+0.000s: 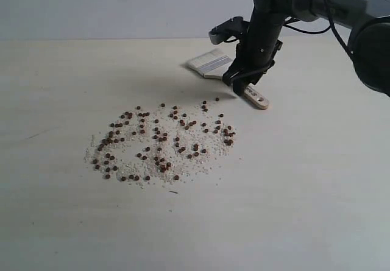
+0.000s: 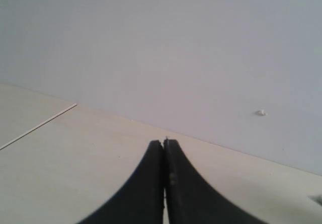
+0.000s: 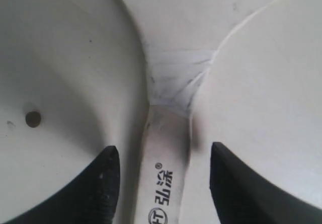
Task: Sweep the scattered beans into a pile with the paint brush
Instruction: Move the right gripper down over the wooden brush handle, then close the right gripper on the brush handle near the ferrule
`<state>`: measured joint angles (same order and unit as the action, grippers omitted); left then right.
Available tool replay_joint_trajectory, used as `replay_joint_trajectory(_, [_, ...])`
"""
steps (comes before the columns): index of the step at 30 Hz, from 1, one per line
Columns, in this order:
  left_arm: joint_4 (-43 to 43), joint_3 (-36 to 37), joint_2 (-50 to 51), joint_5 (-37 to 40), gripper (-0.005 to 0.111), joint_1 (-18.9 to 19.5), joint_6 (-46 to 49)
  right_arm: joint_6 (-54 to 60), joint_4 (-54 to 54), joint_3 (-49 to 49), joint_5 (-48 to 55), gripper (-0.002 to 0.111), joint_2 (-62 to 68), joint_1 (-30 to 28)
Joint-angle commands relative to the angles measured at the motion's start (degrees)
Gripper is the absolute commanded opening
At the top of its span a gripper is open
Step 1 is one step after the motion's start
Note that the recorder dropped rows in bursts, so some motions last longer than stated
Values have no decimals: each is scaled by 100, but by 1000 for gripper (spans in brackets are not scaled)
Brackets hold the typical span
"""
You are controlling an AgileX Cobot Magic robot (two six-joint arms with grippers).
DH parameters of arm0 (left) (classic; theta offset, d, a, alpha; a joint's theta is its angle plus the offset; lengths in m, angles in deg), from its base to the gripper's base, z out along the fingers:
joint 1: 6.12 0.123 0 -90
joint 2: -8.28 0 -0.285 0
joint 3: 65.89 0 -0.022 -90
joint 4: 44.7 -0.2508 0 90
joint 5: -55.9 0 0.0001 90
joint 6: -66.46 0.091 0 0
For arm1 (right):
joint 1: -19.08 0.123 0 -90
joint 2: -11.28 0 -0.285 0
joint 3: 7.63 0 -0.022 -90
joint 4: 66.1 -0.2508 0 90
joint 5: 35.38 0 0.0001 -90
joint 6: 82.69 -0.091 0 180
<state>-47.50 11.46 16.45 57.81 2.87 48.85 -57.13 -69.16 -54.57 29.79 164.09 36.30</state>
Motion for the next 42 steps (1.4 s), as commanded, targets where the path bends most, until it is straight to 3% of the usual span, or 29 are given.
replay_joint_trajectory(1, [9,-13,-38,-9,0,-38,16,-43,32,-41,-72,52,-23,8])
replay_joint_trajectory(34, [9,-13,-38,-9,0,-38,16,-171,361,-41,195,51,171,8])
replay_joint_trajectory(42, [9,-13,-38,-9,0,-38,16,-171,306,-41,195,42,171,8])
